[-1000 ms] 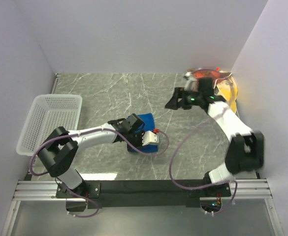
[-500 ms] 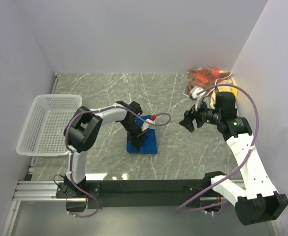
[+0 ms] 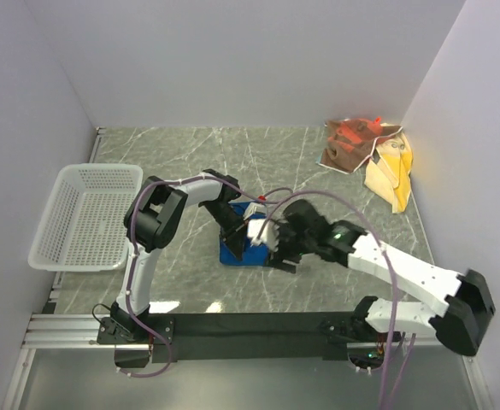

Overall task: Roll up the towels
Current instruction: Roll the towel

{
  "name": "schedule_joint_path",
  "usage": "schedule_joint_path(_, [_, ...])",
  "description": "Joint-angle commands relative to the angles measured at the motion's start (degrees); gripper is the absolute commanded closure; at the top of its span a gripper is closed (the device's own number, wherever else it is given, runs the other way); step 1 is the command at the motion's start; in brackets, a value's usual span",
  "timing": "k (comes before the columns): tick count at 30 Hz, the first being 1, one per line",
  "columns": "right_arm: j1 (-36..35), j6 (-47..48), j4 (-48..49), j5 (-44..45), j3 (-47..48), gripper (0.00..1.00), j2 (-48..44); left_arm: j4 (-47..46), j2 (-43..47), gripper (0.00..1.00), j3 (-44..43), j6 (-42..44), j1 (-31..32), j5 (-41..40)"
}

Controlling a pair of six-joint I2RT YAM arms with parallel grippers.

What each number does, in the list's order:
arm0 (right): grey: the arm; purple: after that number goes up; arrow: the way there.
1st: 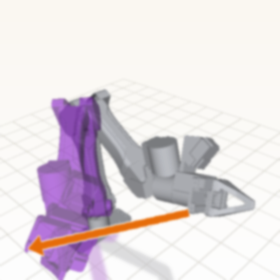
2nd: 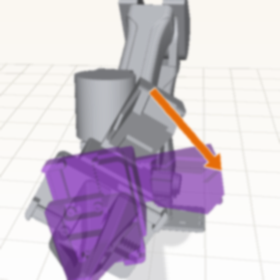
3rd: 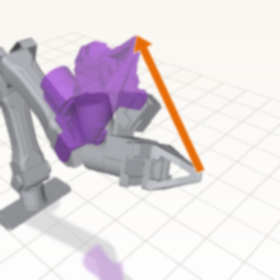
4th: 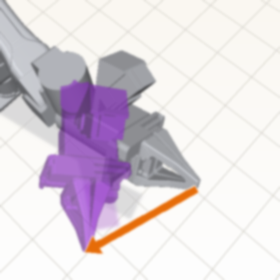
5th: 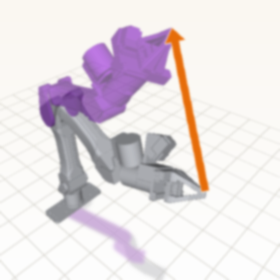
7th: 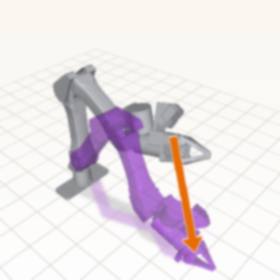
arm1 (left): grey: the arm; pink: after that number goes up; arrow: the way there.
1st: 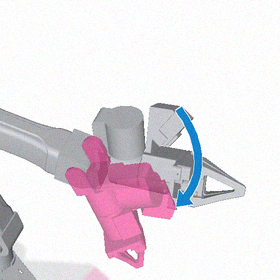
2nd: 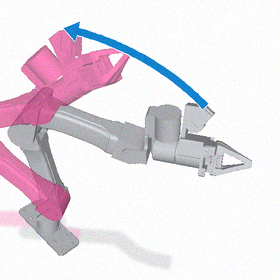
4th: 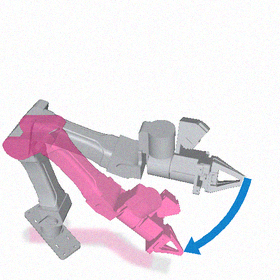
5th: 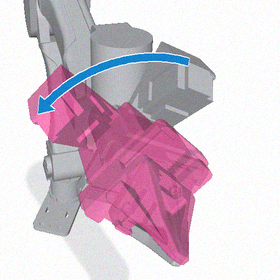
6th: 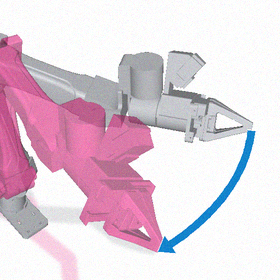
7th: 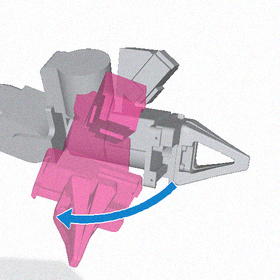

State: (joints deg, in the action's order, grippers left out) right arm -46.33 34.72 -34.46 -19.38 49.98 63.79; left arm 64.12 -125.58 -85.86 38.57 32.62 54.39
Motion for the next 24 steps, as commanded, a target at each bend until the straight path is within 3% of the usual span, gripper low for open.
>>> schedule_joint_path(1, [-6.9,3.2,14.1,11.2,-1.7,0.24,4.1,-0.5,-2.4,0.95,-0.6,2.8,-0.2,-3.2])
schedule_joint_path(6, [-10.7,7.9,22.8,12.9,-2.3,0.10,10.9,0.0,-2.7,0.95,-1.6,2.9,-0.3,-3.5])
schedule_joint_path(15, [-11.5,13.4,30.0,13.0,-7.6,0.11,19.9,0.2,-3.4,0.94,-2.6,2.6,-1.2,-2.9])
schedule_joint_path(18, [-10.8,13.1,29.5,11.7,-7.8,0.18,21.8,0.4,-3.5,0.94,-2.8,2.7,-1.2,-2.5])
schedule_joint_path(19, [-10.2,12.7,28.9,10.9,-6.9,0.28,23.0,0.4,-3.4,0.93,-2.7,2.7,-1.4,-2.4])
schedule_joint_path(24, [-4.0,10.1,19.3,5.9,2.0,0.58,27.3,0.8,-2.7,0.94,-1.8,3.9,-2.2,-1.1])
